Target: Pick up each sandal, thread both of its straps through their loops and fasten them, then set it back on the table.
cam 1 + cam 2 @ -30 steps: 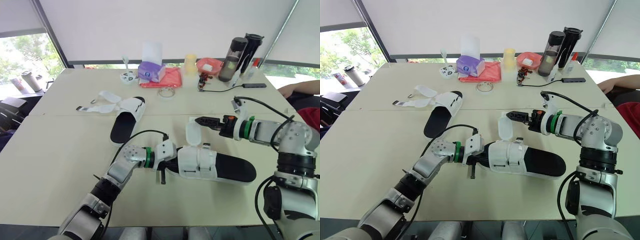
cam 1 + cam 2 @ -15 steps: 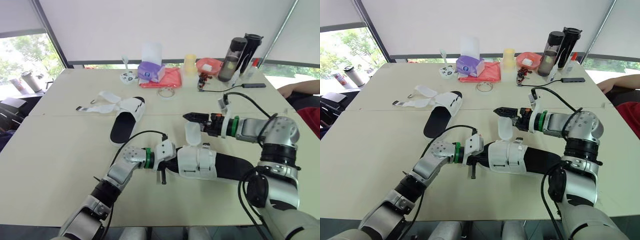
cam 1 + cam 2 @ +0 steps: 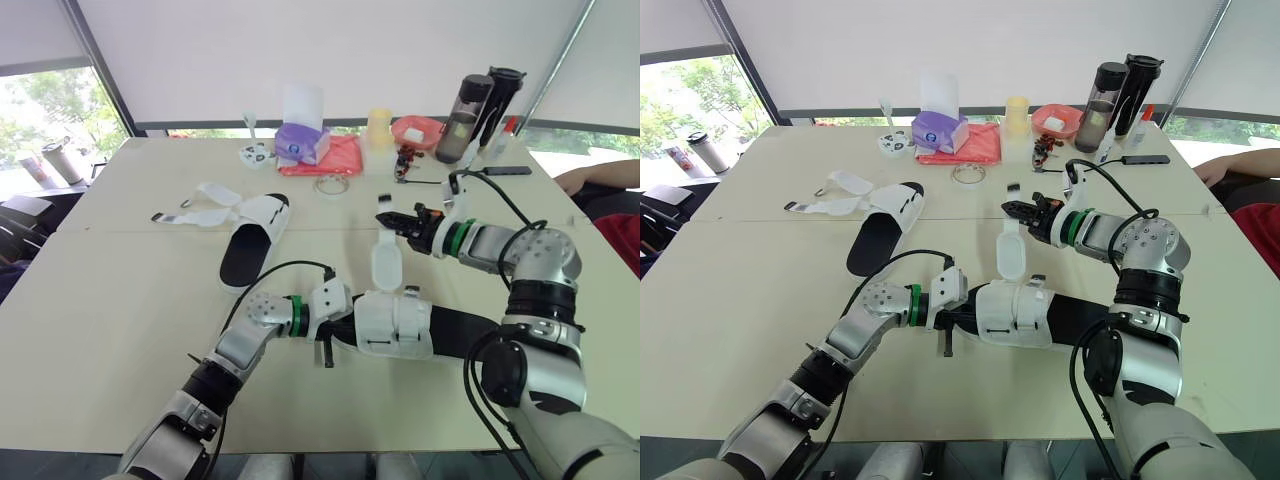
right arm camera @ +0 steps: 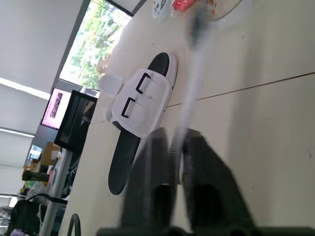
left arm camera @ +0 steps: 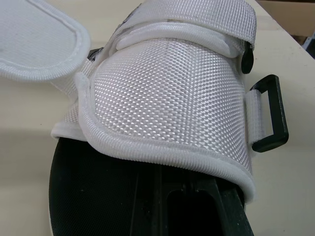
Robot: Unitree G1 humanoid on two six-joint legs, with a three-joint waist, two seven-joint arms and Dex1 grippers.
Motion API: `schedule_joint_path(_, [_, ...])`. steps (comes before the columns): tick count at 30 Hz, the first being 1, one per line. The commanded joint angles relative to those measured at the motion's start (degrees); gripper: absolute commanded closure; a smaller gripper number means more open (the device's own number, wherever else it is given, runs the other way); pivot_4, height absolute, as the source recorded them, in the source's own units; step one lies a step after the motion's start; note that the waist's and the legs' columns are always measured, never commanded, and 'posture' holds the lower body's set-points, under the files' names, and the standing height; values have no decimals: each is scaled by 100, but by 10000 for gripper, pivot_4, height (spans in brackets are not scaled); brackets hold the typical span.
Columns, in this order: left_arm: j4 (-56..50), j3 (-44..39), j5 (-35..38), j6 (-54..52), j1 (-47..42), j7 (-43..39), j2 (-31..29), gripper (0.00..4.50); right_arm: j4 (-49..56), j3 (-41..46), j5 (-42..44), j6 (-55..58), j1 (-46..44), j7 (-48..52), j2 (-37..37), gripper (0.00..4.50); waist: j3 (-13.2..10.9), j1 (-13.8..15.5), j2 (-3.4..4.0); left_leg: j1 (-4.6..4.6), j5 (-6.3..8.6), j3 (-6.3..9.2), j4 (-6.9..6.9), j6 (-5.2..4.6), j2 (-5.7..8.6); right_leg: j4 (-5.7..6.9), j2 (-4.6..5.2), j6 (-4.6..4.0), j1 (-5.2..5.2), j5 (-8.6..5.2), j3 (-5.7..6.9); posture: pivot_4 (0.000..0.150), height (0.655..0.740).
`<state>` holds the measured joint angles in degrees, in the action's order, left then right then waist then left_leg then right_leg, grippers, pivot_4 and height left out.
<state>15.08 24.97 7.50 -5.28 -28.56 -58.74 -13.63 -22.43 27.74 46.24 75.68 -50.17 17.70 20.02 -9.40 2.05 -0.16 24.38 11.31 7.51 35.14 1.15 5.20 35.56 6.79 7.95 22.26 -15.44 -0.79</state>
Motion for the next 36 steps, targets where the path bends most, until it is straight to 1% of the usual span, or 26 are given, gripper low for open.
schedule_joint_path(1, [502, 130, -386, -212, 142, 178, -74, 45000, 520, -44, 211, -28, 78, 253, 37, 44696, 0, 4, 0, 0, 0, 0, 0, 0, 0, 0, 0, -2, 0, -1, 0, 1500, 7400])
schedule_joint_path(2, [507, 130, -386, -211, 138, 177, -72, 45000, 656, -90, 248, -46, 133, 350, 49, 44696, 0, 5, 0, 0, 0, 0, 0, 0, 0, 0, 0, -2, 0, -1, 0, 1500, 7400])
schedule_joint_path(4, [513, 130, -384, -208, 136, 172, -73, 45000, 1349, -459, 88, -645, 427, 799, 123, 44696, 0, 6, 0, 1, 0, 0, 0, 0, 0, -1, 0, -1, 1, -1, 0, 1500, 7400])
schedule_joint_path(6, [523, 128, -379, -204, 132, 164, -73, 45000, 2332, -861, -87, -1400, 853, 1317, 211, 44696, -1, 2, 1, 1, 0, 0, -1, 0, 0, -1, 0, 8, 2, 2, 0, 1500, 7400])
schedule_joint_path(8, [536, 128, -377, -200, 125, 154, -75, 45000, 3084, -1142, -275, -2040, 1298, 1612, 274, 44696, -1, -7, 1, 2, 1, 0, -2, 1, 0, -1, 0, 16, 1, 2, 1, 1500, 7400])
schedule_joint_path(9, [530, 130, -379, -202, 127, 153, -75, 45000, 3290, -1235, -340, -2221, 1459, 1687, 313, 44696, -1, -8, 1, 1, 1, -1, -2, 1, 0, -1, 0, 17, 2, 2, 1, 1500, 7400])
schedule_joint_path(11, [529, 134, -377, -203, 130, 138, -83, 45000, 3947, -1776, -1041, -3306, 2179, 2111, 578, 44696, -1, 6, 0, 1, 1, -1, -2, 1, 0, -1, 0, 19, 2, 3, 1, 1500, 7400])
schedule_joint_path(13, [534, 145, -376, -193, 134, 118, -94, 45000, 4460, -2313, -1743, -4427, 2962, 2695, 1000, 44696, -1, 10, -1, 1, 3, -1, -1, 5, 0, -5, 0, 24, -1, 0, 3, 1500, 7400])
schedule_joint_path(15, [534, 153, -381, -183, 143, 110, -101, 45000, 4685, -2515, -2058, -5166, 3497, 3057, 1244, 44696, -1, -9, -1, 1, 10, -3, -3, 16, 1, -12, 0, 30, -4, -3, 3, 1500, 7400])
schedule_joint_path(17, [532, 157, -381, -178, 151, 98, -111, 45000, 4965, -2425, -2137, -5667, 4055, 3094, 1247, 44696, -2, -10, -2, -1, 11, -5, -3, 18, 0, -11, 1, 34, -6, -6, 1, 1500, 7400])
schedule_joint_path(19, [524, 166, -377, -182, 162, 74, -124, 45000, 5040, -2439, -2475, -6385, 4485, 3236, 1343, 44696, -1, -7, -2, -1, 12, -3, -3, 19, -3, -11, 1, 22, -6, -12, 1, 1500, 7400])
schedule_joint_path(21, [526, 174, -370, -184, 163, 51, -126, 45000, 4956, -2430, -2723, -6935, 4764, 3326, 1399, 44696, -1, -5, -3, -3, 12, -2, -2, 20, -4, -11, 1, 21, -8, -13, 0, 1500, 7400])
schedule_joint_path(23, [535, 178, -367, -182, 160, 38, -124, 45000, 4879, -2402, -2759, -7118, 4870, 3329, 1413, 44696, -1, -1, -3, -3, 12, -3, -2, 20, -4, -13, 2, 17, -9, -12, 0, 1500, 7400])
schedule_joint_path(24, [548, 183, -368, -177, 149, 27, -122, 45000, 4855, -2401, -2733, -7086, 4906, 3394, 1490, 42156, -1, 3, -3, -3, 12, -2, -2, 20, -5, -13, 2, 12, -8, -9, -1, 1500, 7400])
schedule_joint_path(26, [562, 198, -372, -166, 133, -1, -123, 45000, 4777, -2415, -2877, -7354, 4980, 3542, 1649, 35239, -1, 5, -4, -2, 12, -2, -2, 20, -5, -13, 2, 9, -7, -8, -1, 1500, 7400])
schedule_joint_path(27, [565, 201, -373, -163, 129, -6, -124, 45000, 4751, -2425, -2913, -7447, 4997, 3572, 1694, 30810, -1, 6, -6, -2, 12, -2, -3, 20, -5, -15, 2, 9, -7, -8, -1, 1500, 7400])
schedule_joint_path(32, [594, 202, -384, -144, 108, -57, -135, 45000, 4847, -2173, -3037, -7745, 5157, 3137, 1593, 4772, 0, 12, -6, -2, 12, -1, -10, 20, -6, -19, 2, 8, -6, -8, -1, 1500, 7400])
schedule_joint_path(33, [585, 202, -383, -143, 116, -63, -139, 45000, 4862, -2140, -3036, -7747, 5204, 3117, 1619, 544, 0, 14, -6, -1, 12, -1, -10, 20, -6, -19, 2, 8, -6, -8, -1, 1500, 7400])
schedule_joint_path(35, [576, 203, -374, -148, 126, -71, -139, 45000, 4789, -1963, -3071, -7774, 5414, 3174, 1796, 544, -1, 13, -7, -1, 12, -1, -9, 20, -5, -20, 3, 7, -7, -8, -1, 1500, 7400])
schedule_joint_path(36, [581, 201, -371, -151, 127, -70, -135, 45000, 4847, -1830, -2909, -7481, 5496, 3144, 1881, 544, -1, 13, -7, 0, 12, -2, -10, 19, -5, -21, 3, 7, -7, -8, -2, 1500, 7400])
